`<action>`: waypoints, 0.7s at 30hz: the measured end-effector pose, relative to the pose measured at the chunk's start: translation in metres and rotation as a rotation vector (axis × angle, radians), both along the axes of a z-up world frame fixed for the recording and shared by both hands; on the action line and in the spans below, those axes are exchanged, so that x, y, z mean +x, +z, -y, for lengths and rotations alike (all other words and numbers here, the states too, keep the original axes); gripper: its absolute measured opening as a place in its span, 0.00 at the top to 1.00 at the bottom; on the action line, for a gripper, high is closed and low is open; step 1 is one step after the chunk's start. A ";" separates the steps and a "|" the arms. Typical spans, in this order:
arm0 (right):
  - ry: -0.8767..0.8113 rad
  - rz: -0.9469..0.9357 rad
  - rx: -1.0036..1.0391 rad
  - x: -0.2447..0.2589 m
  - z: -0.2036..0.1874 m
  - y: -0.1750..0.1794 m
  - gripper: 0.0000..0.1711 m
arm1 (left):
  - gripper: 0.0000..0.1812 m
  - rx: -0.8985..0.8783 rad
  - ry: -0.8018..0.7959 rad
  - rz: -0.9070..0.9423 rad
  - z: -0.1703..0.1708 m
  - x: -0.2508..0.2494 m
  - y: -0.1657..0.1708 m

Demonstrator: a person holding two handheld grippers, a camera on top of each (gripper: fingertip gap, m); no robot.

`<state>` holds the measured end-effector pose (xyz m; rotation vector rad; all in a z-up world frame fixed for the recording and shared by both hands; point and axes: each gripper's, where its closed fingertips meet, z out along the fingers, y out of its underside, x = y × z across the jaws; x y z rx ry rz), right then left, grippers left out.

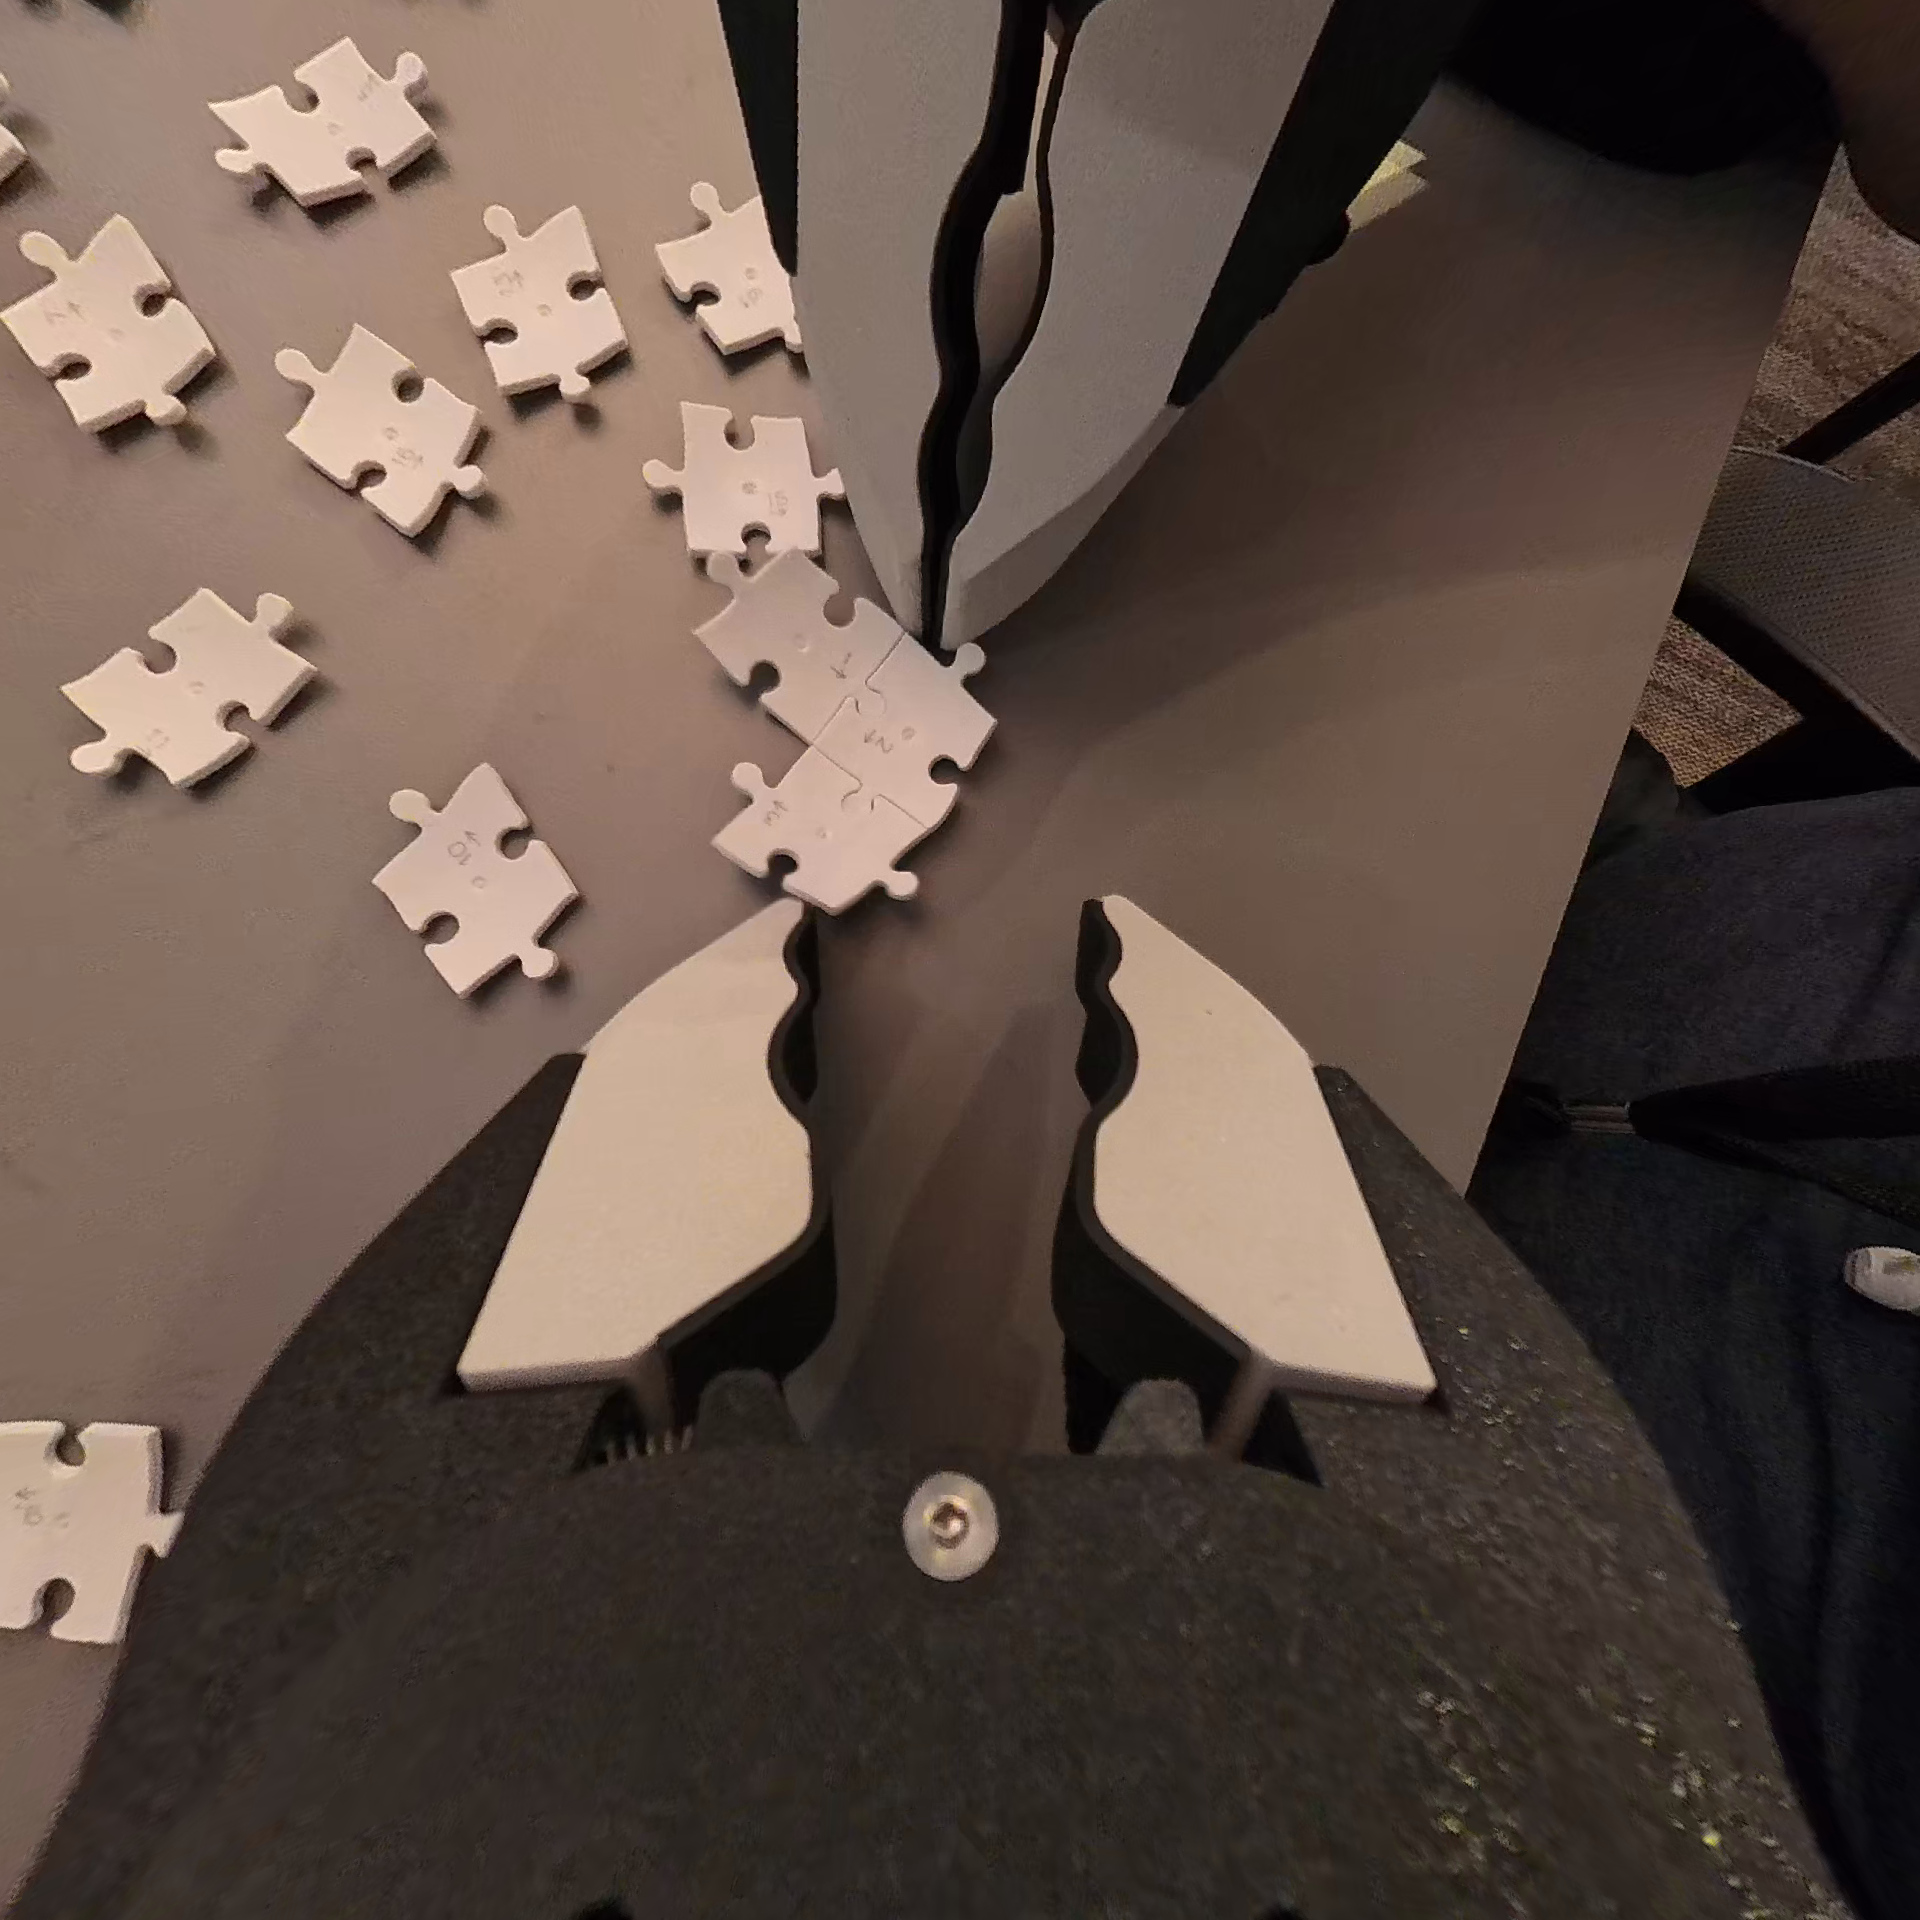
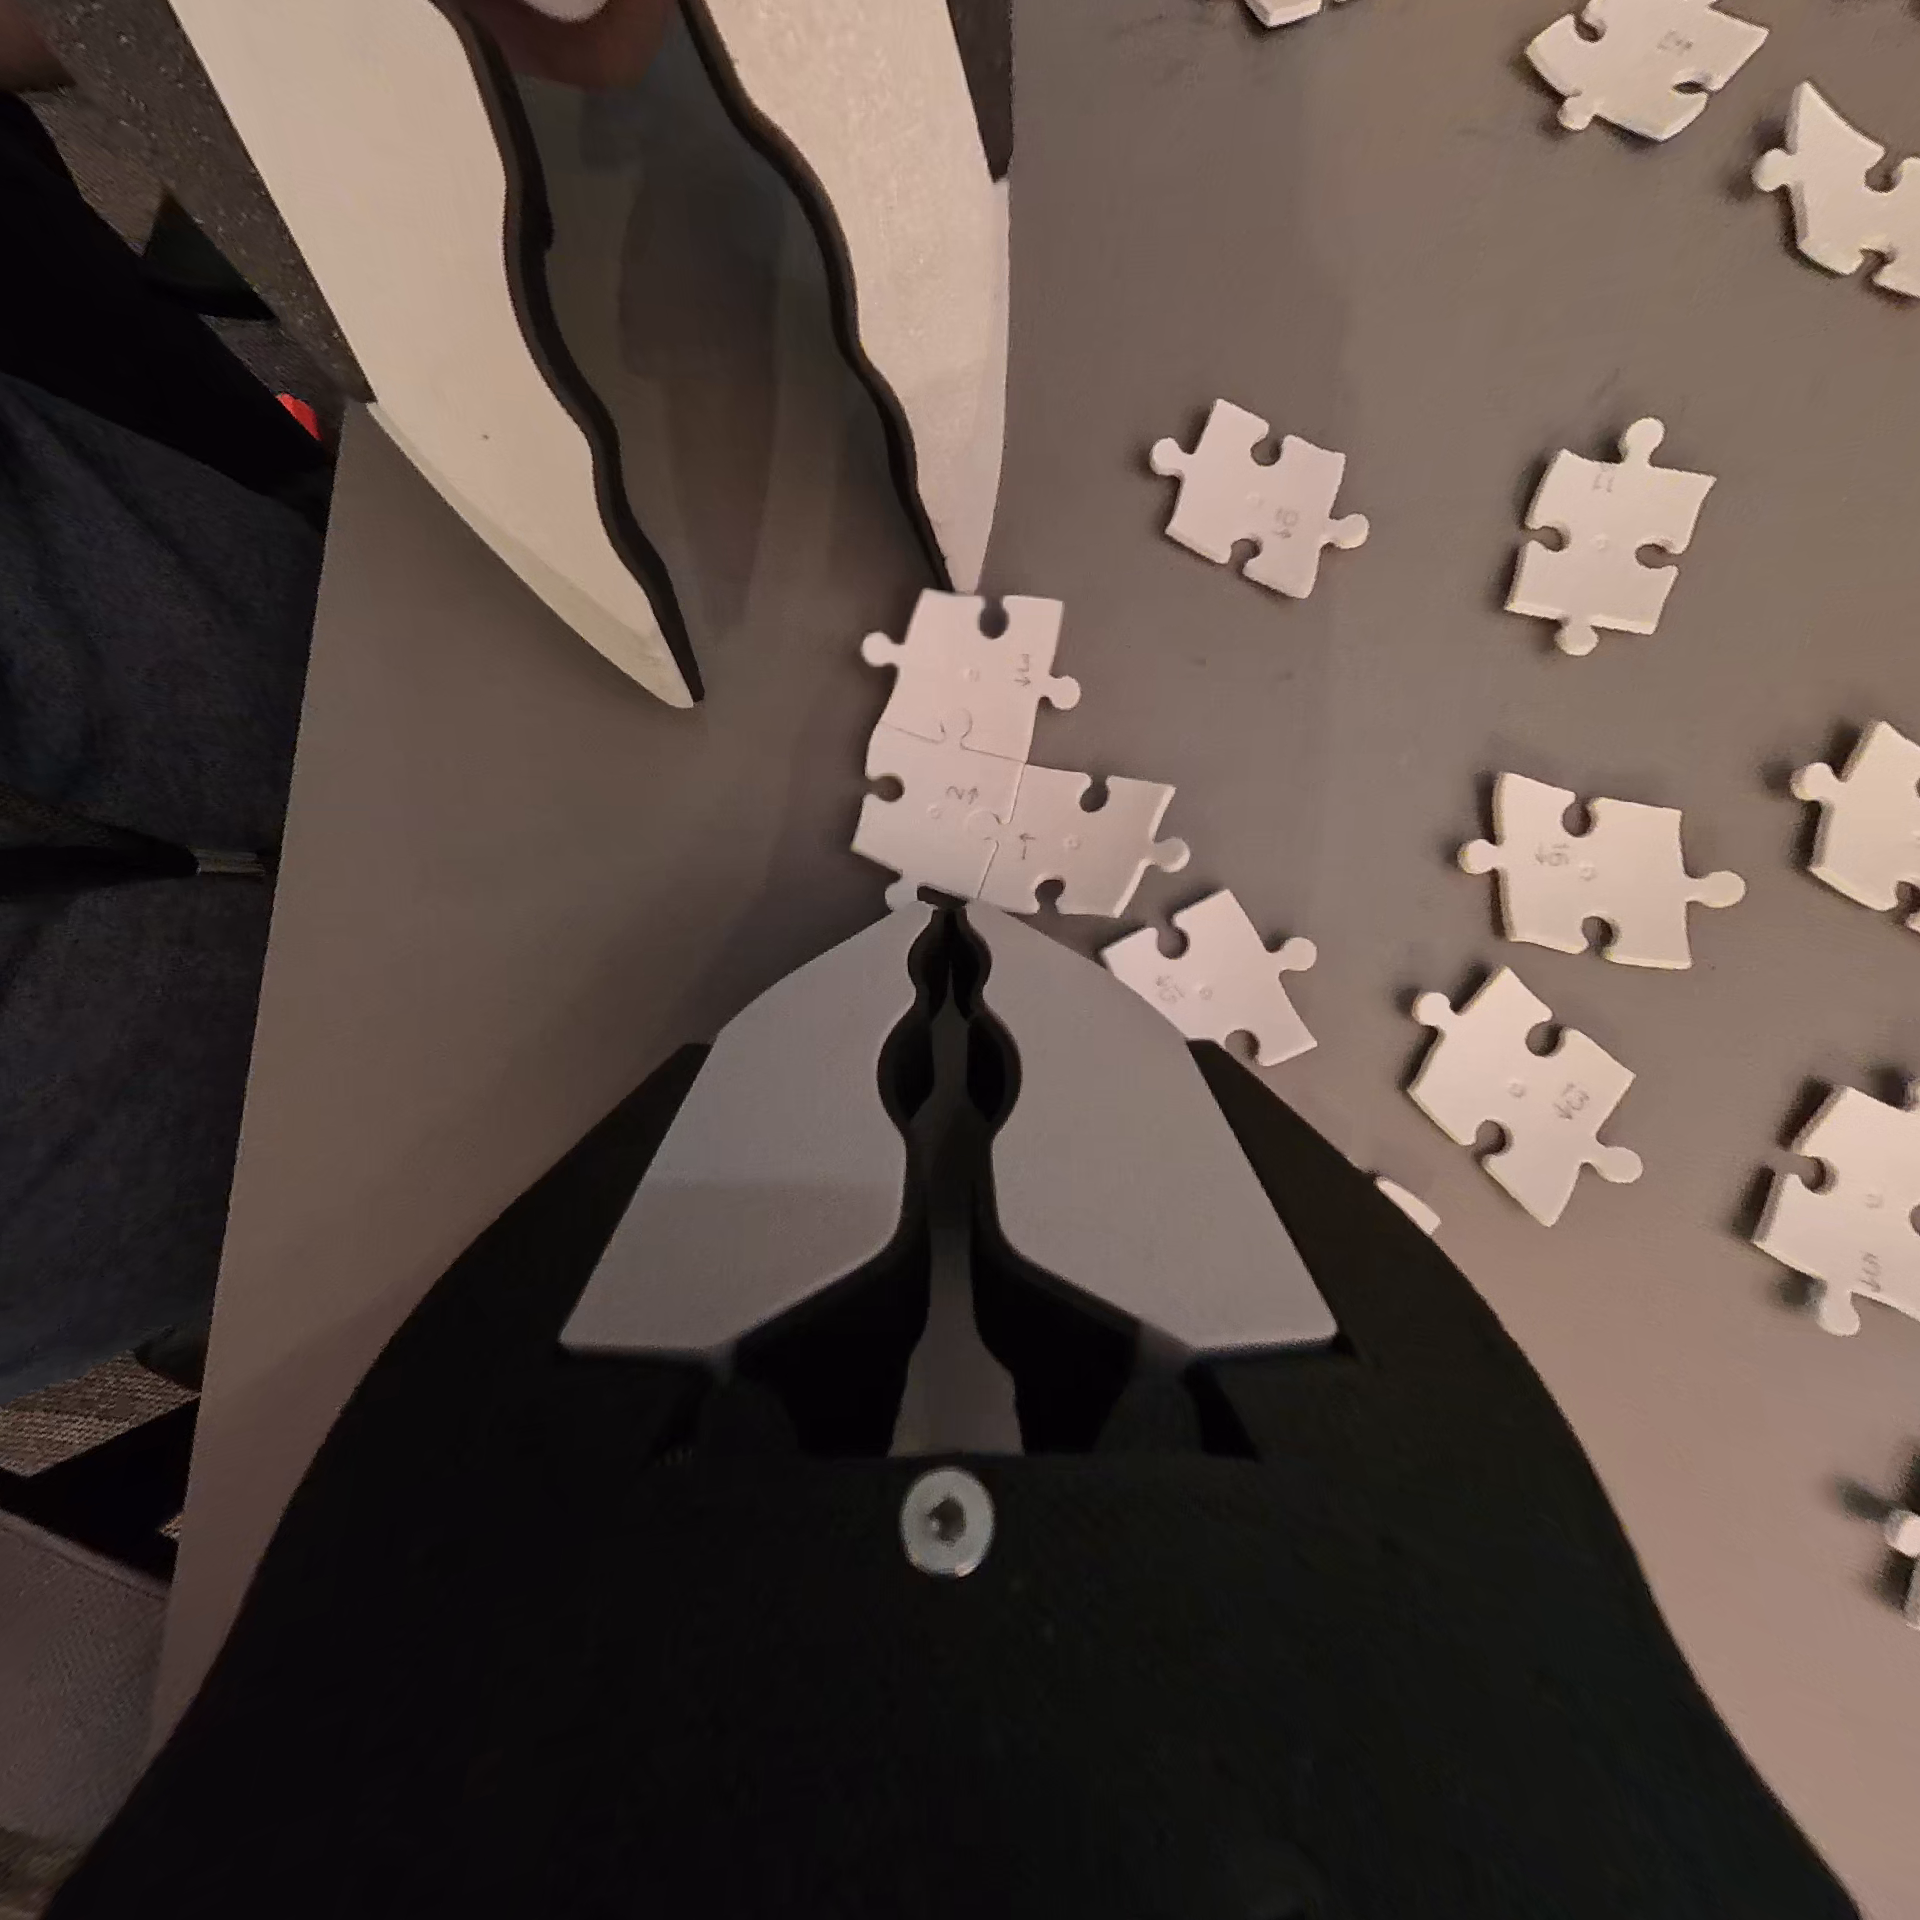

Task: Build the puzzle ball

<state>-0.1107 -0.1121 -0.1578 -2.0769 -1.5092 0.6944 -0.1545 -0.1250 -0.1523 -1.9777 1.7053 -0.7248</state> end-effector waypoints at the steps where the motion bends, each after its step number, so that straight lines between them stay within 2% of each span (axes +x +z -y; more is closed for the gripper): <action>1: 0.003 -0.002 -0.003 -0.001 0.001 0.000 0.99 | 0.74 -0.001 -0.001 -0.004 0.001 -0.001 -0.001; 13: 0.049 -0.024 -0.019 -0.012 0.010 0.000 0.99 | 0.74 0.000 0.015 -0.009 0.005 -0.012 -0.002; 18: 0.078 -0.027 -0.031 0.000 0.015 0.007 0.99 | 0.74 0.011 0.034 0.003 -0.001 -0.015 0.003; 21: 0.002 -0.021 0.024 0.020 -0.001 0.016 0.99 | 0.74 0.022 0.055 0.016 -0.008 -0.018 0.006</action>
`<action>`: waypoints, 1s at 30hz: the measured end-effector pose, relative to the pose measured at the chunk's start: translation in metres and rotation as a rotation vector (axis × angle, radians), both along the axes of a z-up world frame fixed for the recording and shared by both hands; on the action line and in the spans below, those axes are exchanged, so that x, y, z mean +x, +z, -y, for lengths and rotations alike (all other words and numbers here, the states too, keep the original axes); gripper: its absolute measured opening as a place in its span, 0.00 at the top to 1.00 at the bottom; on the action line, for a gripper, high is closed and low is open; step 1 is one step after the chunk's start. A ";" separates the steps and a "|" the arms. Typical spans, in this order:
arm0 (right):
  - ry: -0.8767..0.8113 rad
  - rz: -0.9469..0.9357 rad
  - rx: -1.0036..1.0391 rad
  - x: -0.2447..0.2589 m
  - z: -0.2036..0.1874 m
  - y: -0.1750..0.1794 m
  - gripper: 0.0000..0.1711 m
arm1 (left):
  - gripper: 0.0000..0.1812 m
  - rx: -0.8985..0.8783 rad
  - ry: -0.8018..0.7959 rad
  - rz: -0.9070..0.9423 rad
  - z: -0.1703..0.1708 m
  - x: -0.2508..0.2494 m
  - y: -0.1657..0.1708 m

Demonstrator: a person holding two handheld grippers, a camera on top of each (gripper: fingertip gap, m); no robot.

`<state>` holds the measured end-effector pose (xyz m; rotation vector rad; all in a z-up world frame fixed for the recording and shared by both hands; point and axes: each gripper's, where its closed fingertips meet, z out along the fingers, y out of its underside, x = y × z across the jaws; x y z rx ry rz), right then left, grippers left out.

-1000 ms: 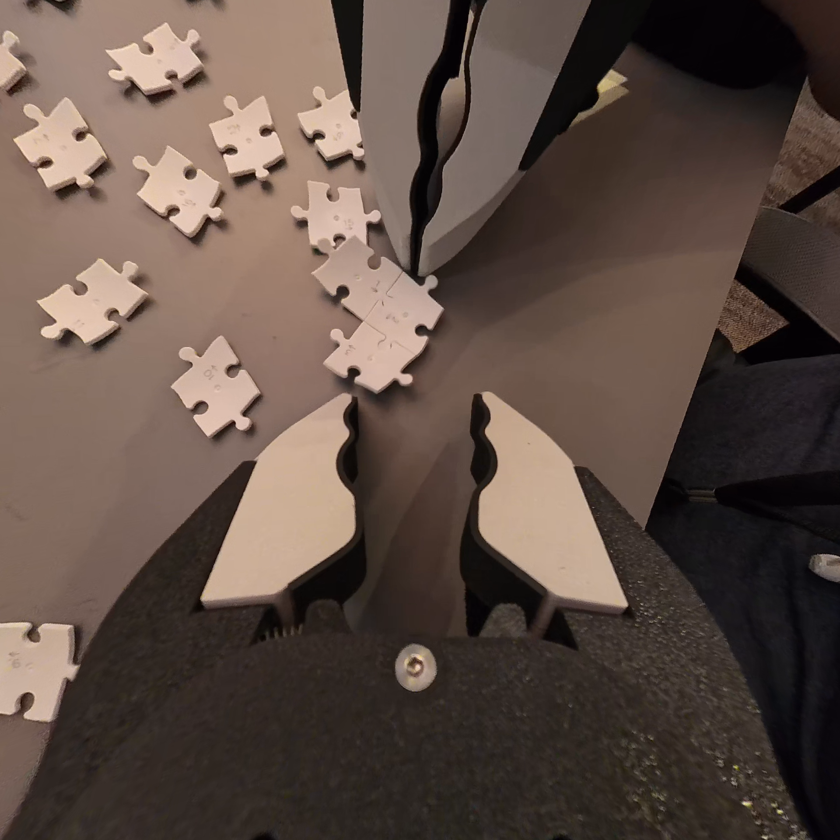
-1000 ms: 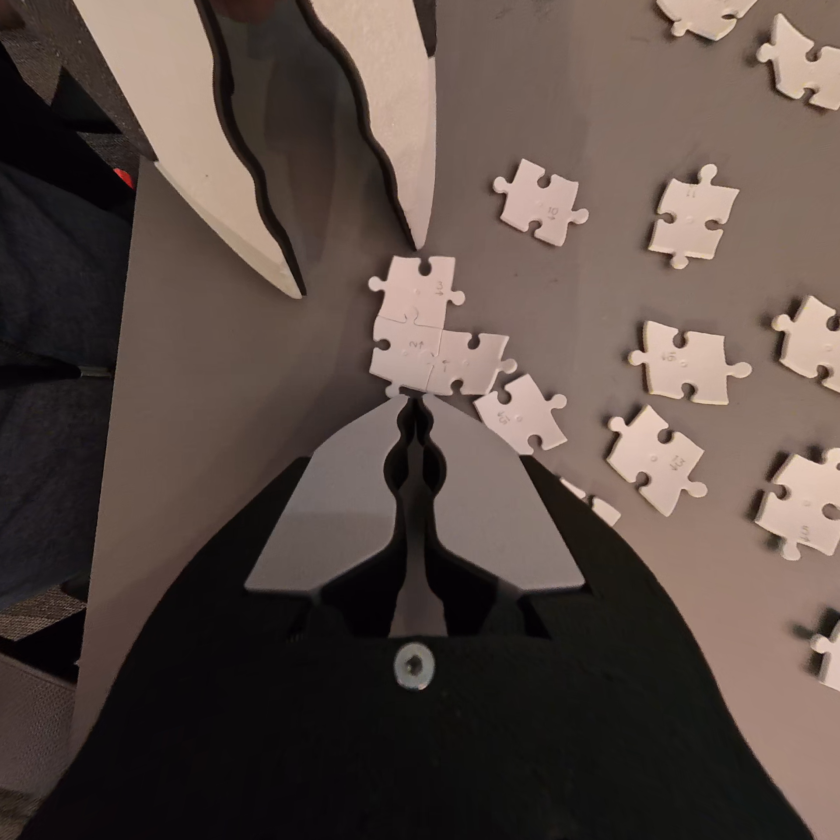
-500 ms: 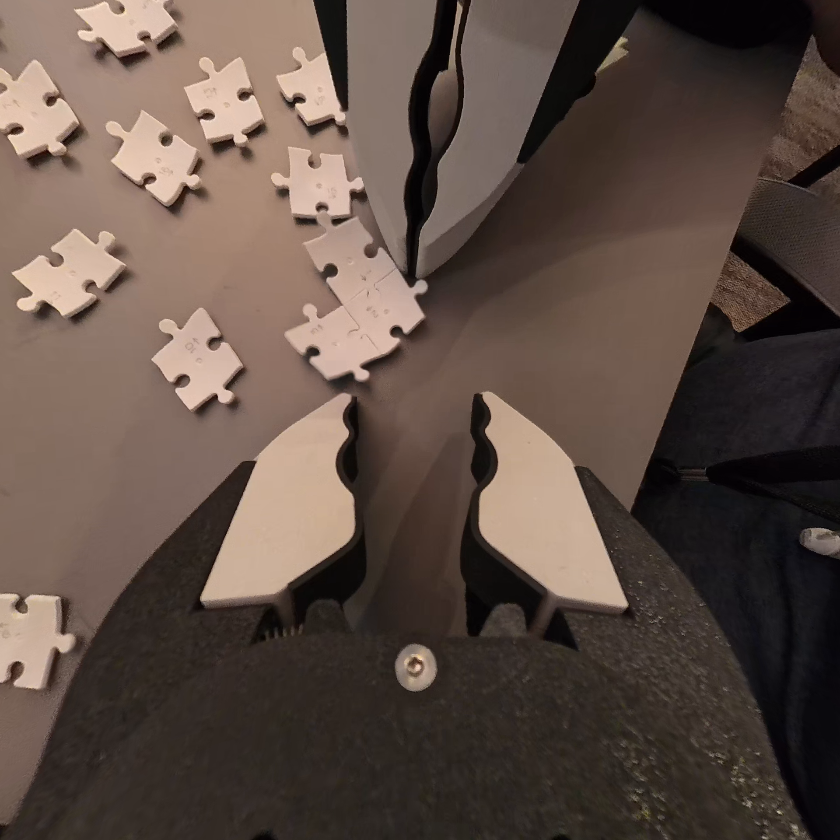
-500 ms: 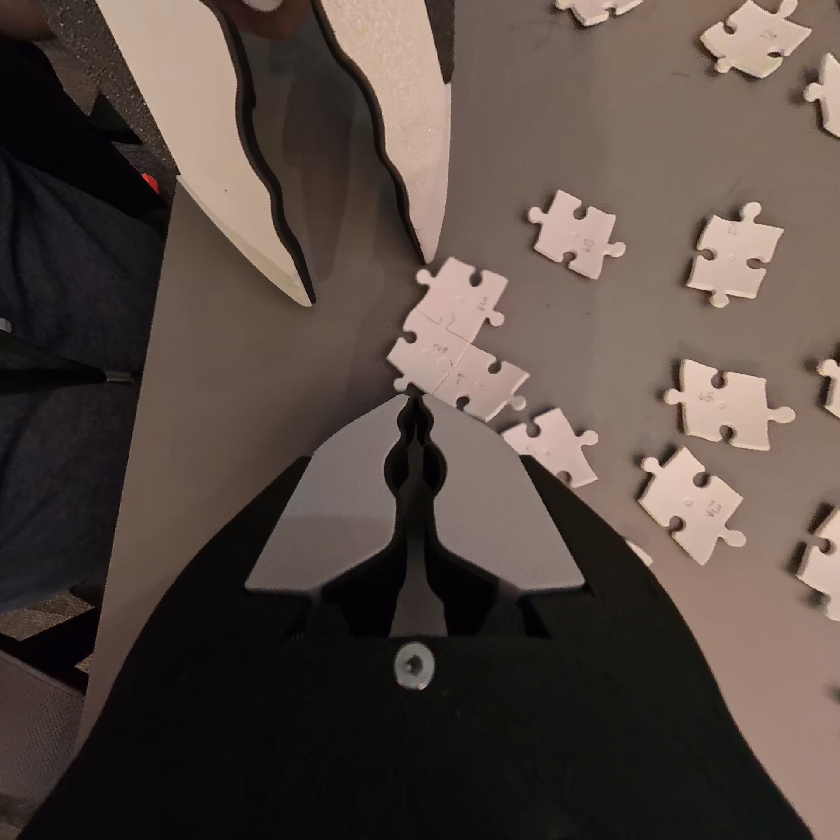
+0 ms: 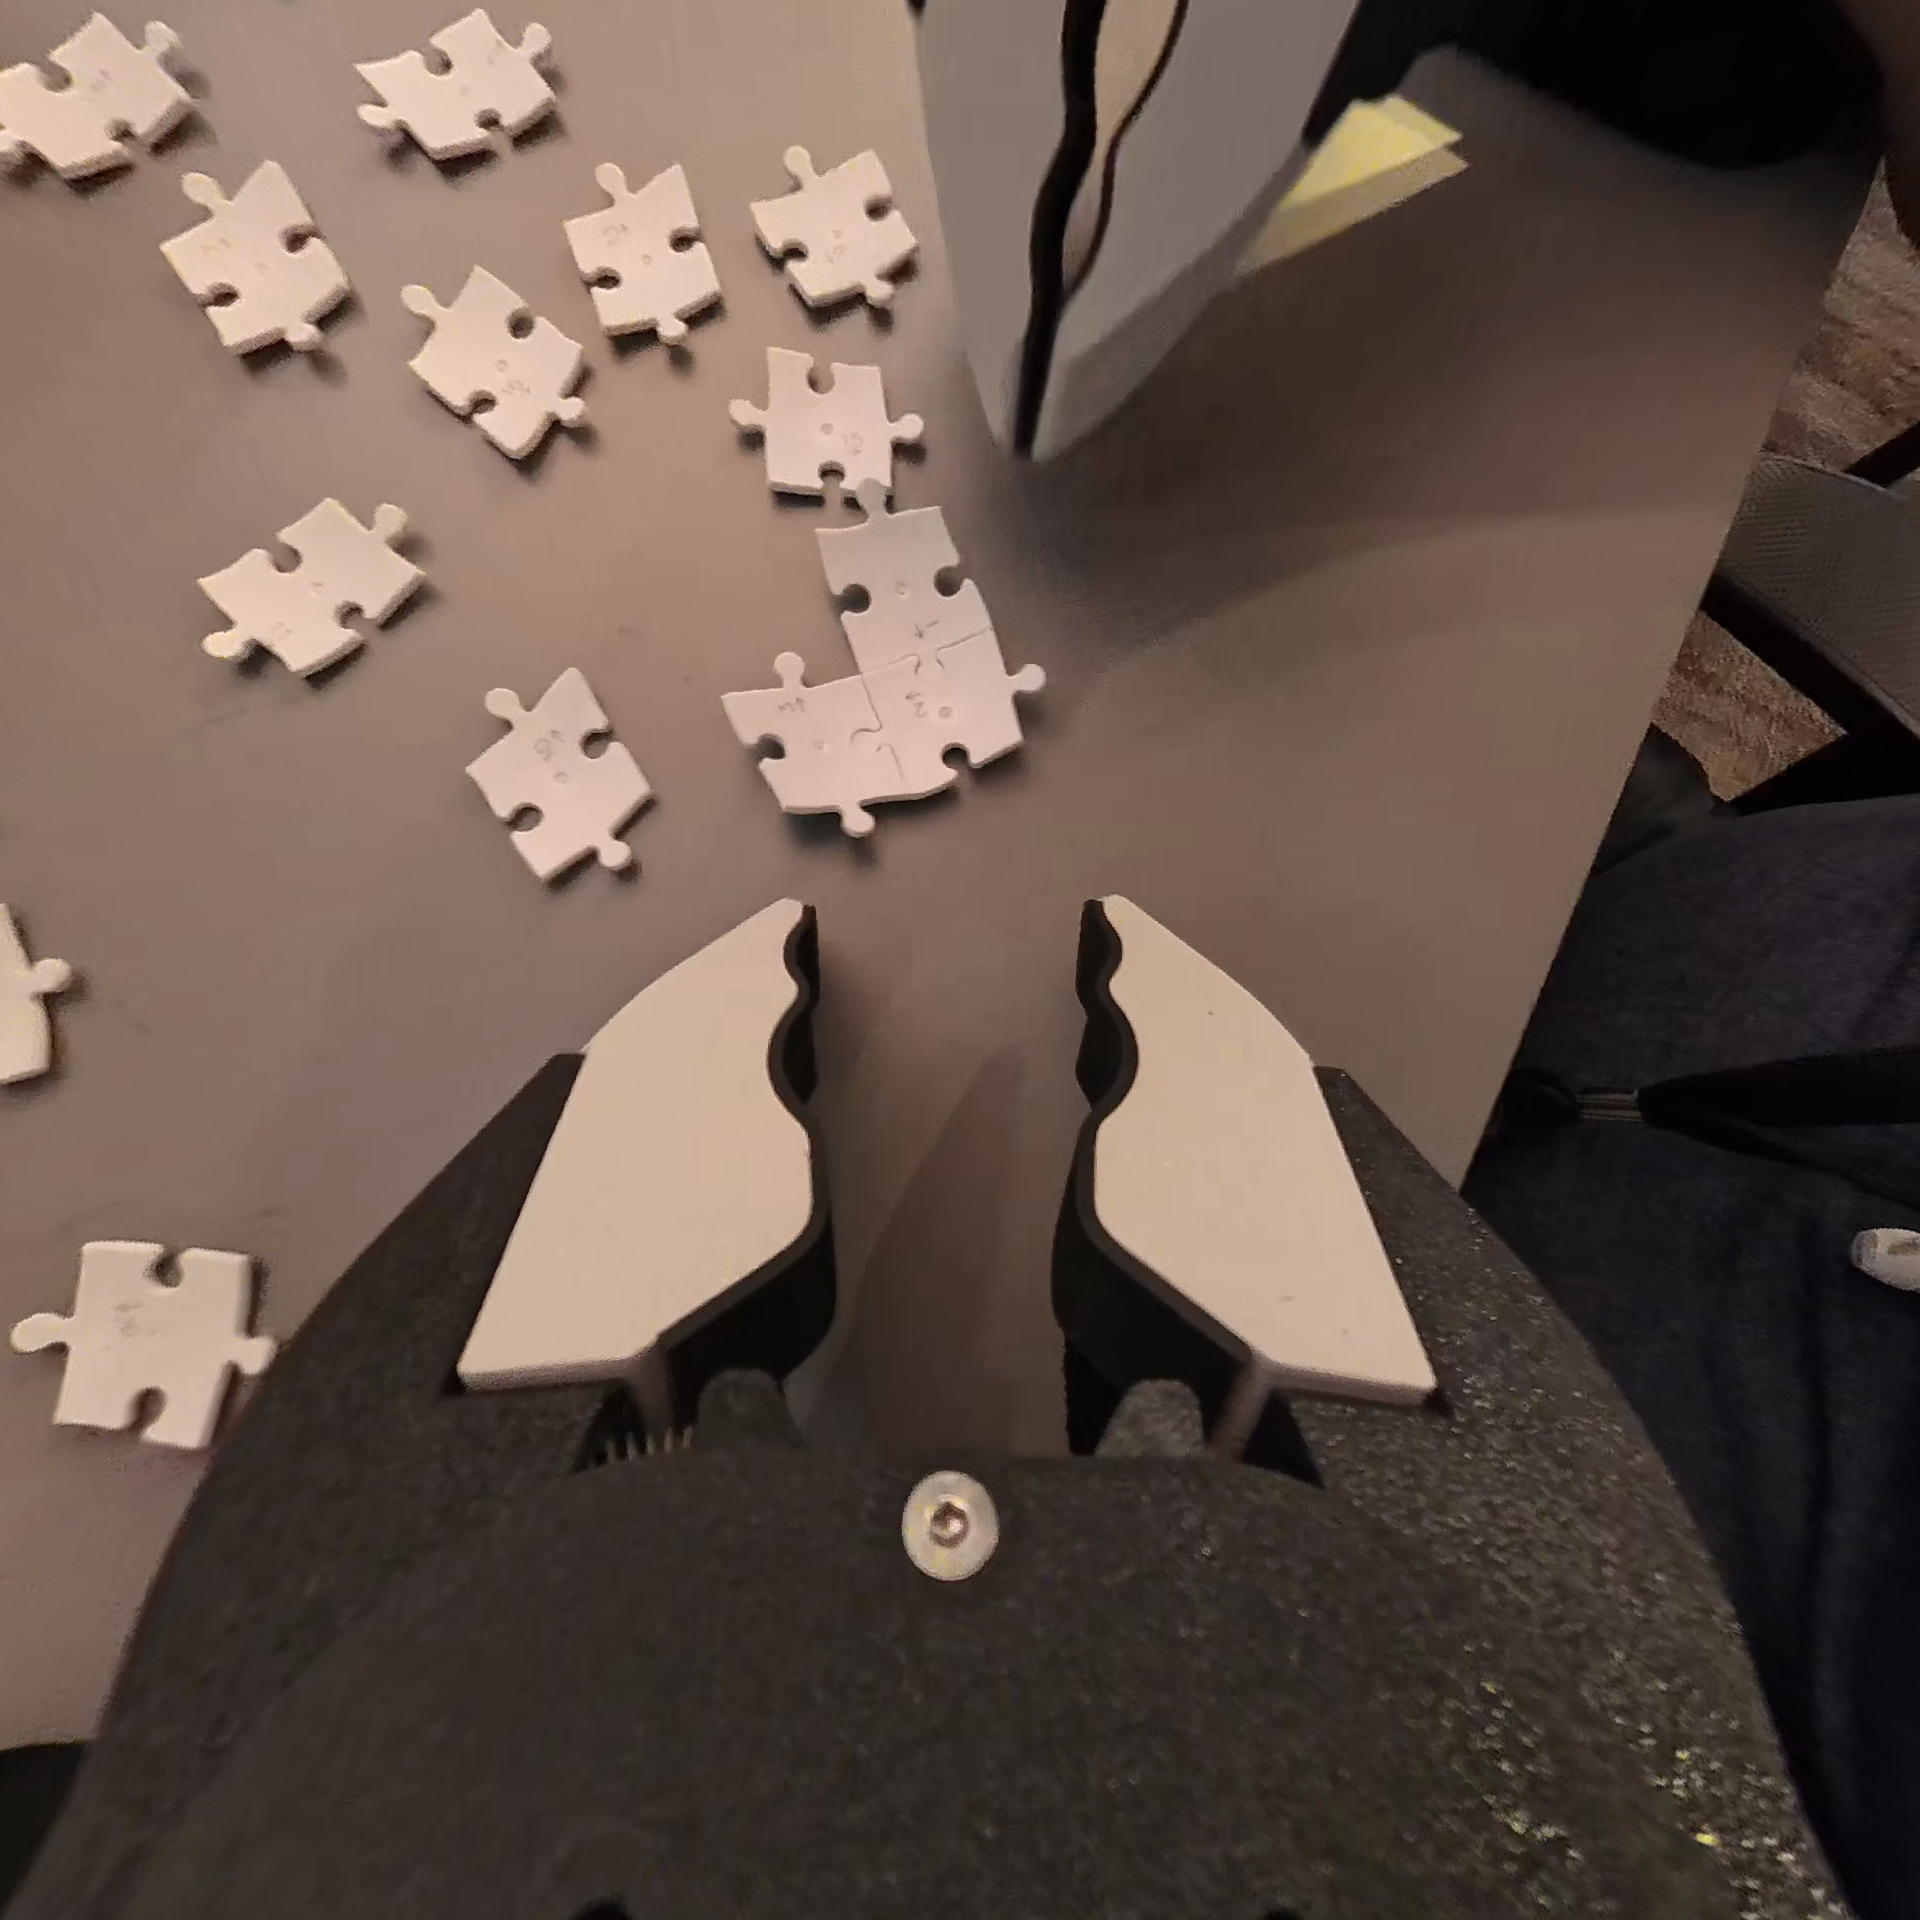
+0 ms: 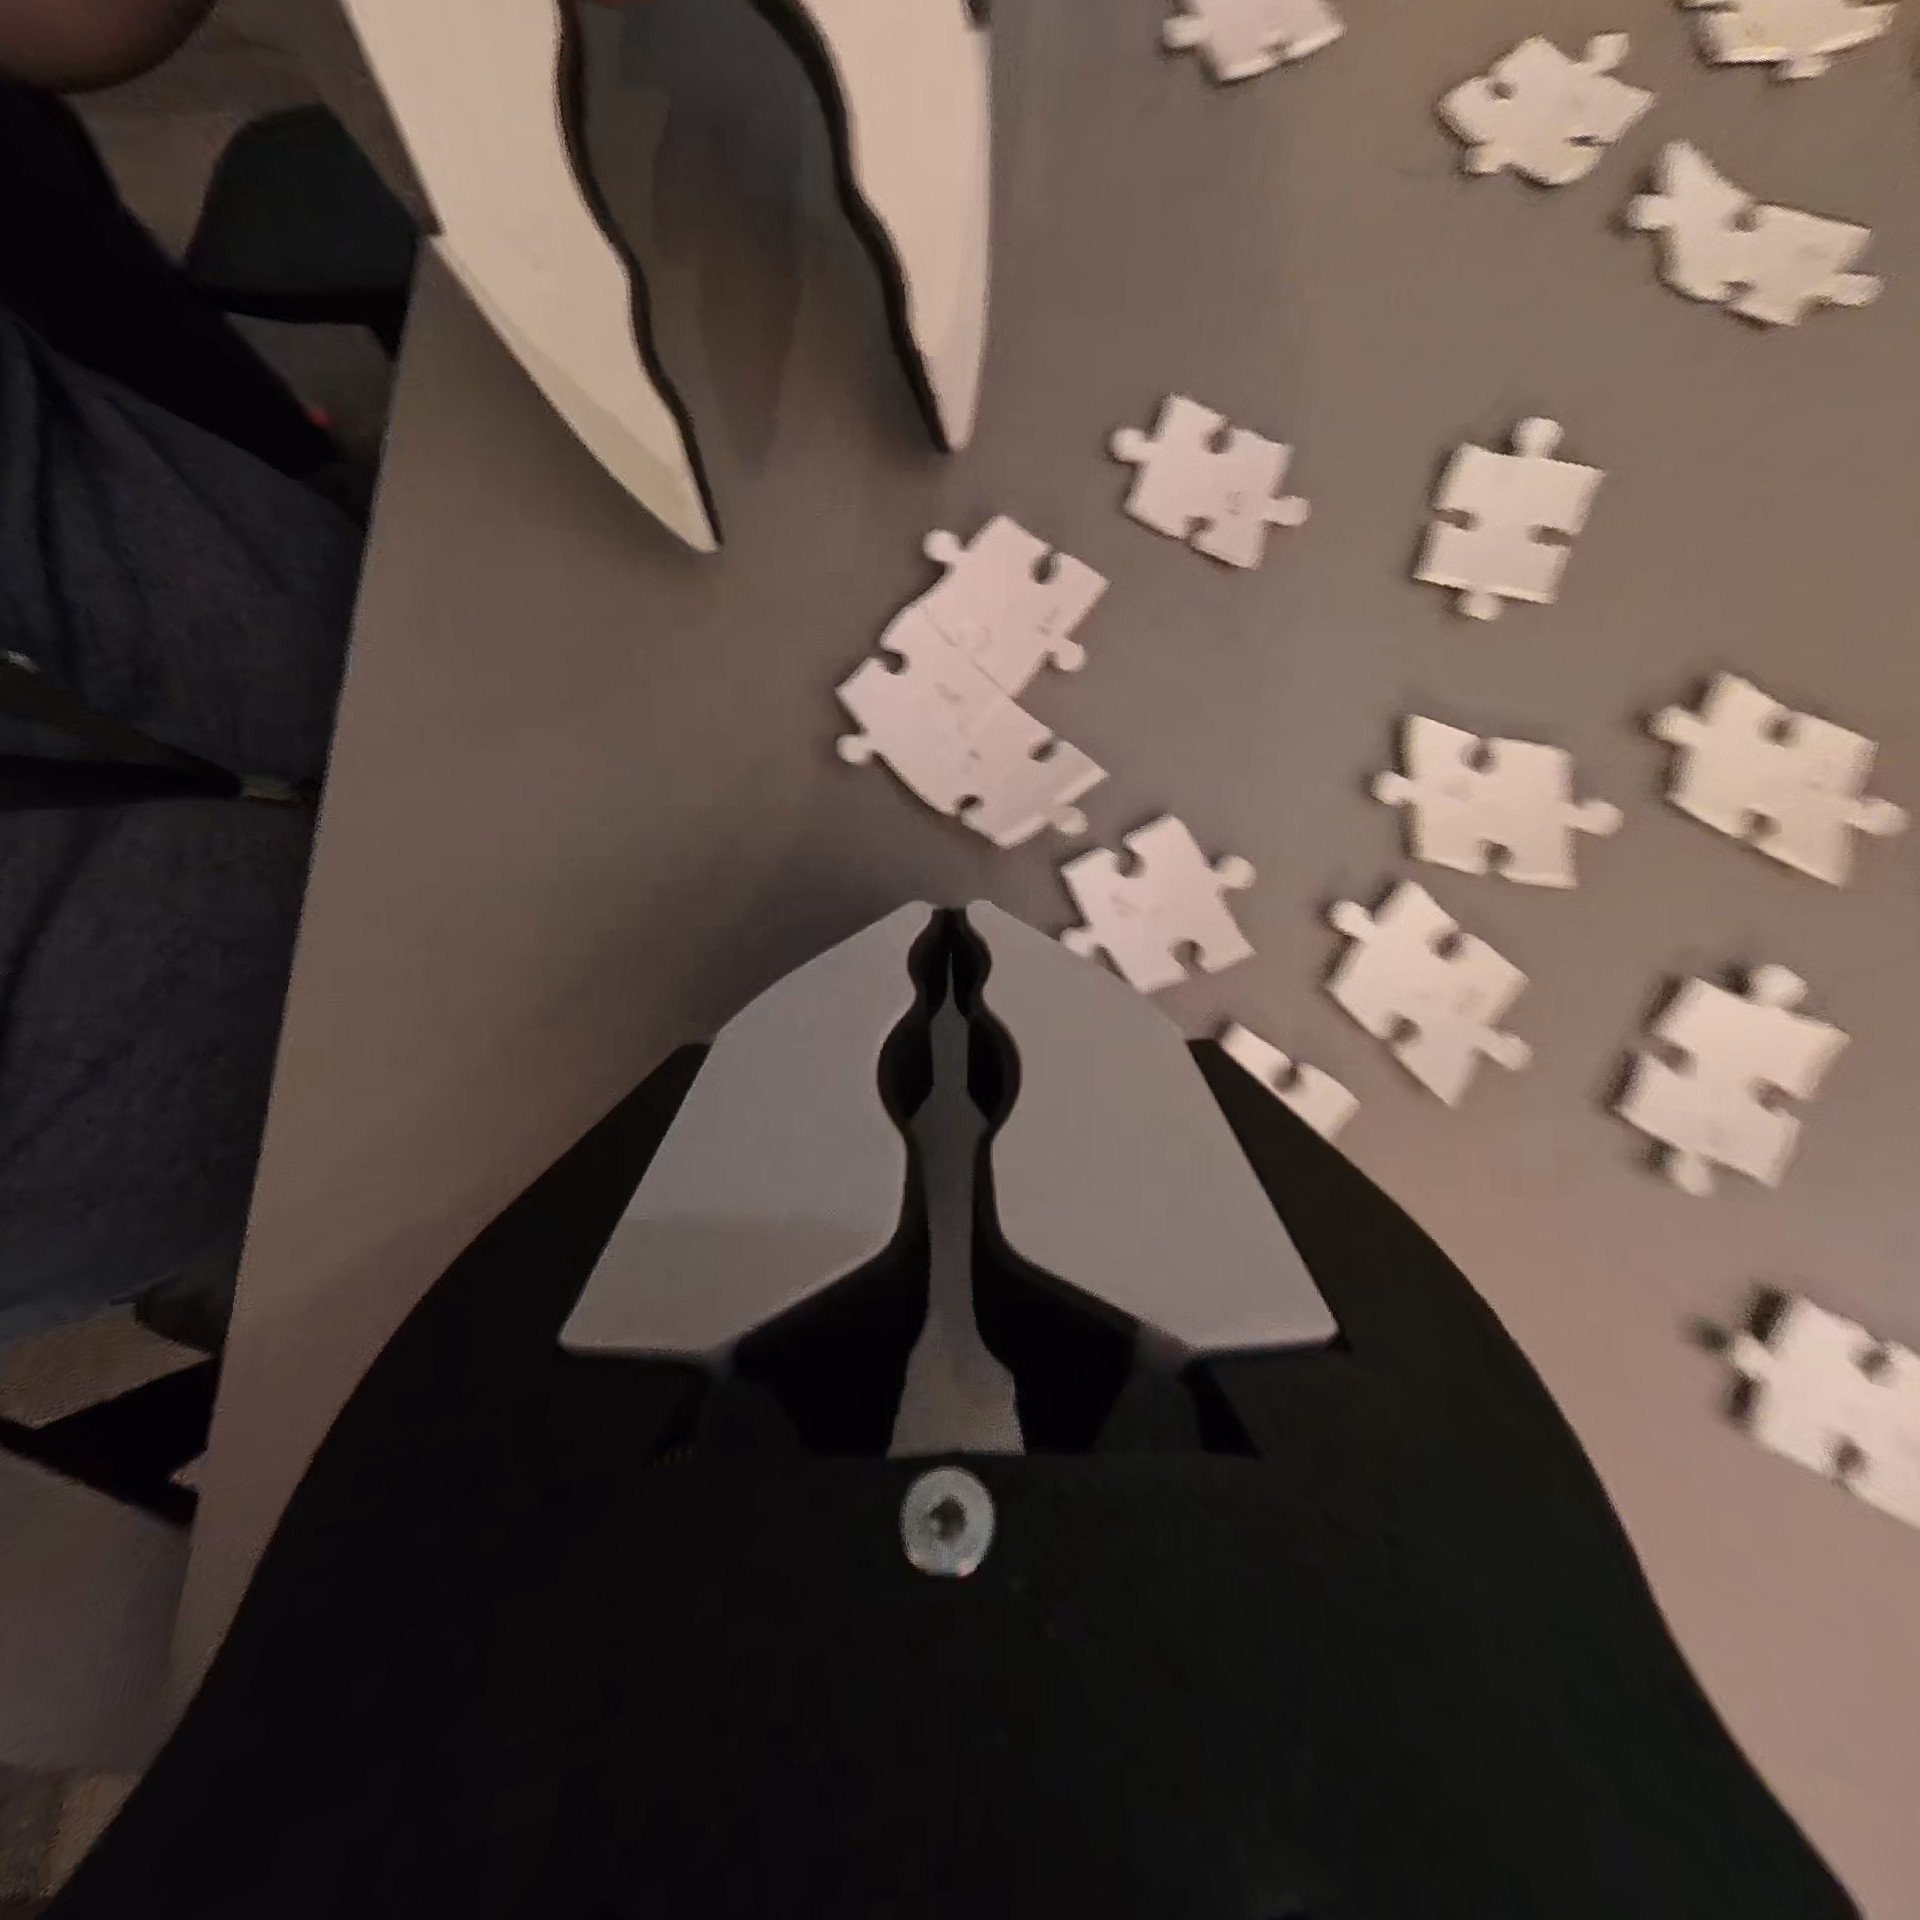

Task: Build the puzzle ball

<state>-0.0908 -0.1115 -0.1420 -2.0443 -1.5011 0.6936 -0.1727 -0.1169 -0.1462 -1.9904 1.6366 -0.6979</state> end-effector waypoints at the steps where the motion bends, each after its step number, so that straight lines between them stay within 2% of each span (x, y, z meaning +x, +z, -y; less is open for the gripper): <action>1: -0.040 -0.011 0.014 0.008 -0.007 0.004 0.99 | 0.74 0.002 0.007 0.011 -0.003 0.000 0.002; 6: -0.312 -0.139 0.179 0.059 -0.052 0.041 0.99 | 0.73 0.047 0.049 0.085 -0.021 0.002 0.016; 10: -0.509 -0.215 0.362 0.098 -0.079 0.070 0.99 | 0.73 0.090 0.128 0.256 -0.048 0.003 0.047; 12: -0.555 -0.213 0.374 0.107 -0.083 0.069 0.93 | 0.72 0.074 0.142 0.376 -0.055 0.004 0.064; 15: -0.600 -0.153 0.360 0.116 -0.088 0.057 0.89 | 0.68 0.038 0.141 0.522 -0.057 0.002 0.080; 21: -0.653 -0.070 0.345 0.129 -0.095 0.042 0.87 | 0.49 0.046 0.177 0.579 -0.073 -0.006 0.082; 26: -0.677 -0.027 0.338 0.135 -0.098 0.033 0.84 | 0.46 0.101 0.204 0.675 -0.083 -0.004 0.086; 30: -0.687 -0.037 0.351 0.136 -0.101 0.031 0.84 | 0.48 0.118 0.231 0.691 -0.087 -0.005 0.085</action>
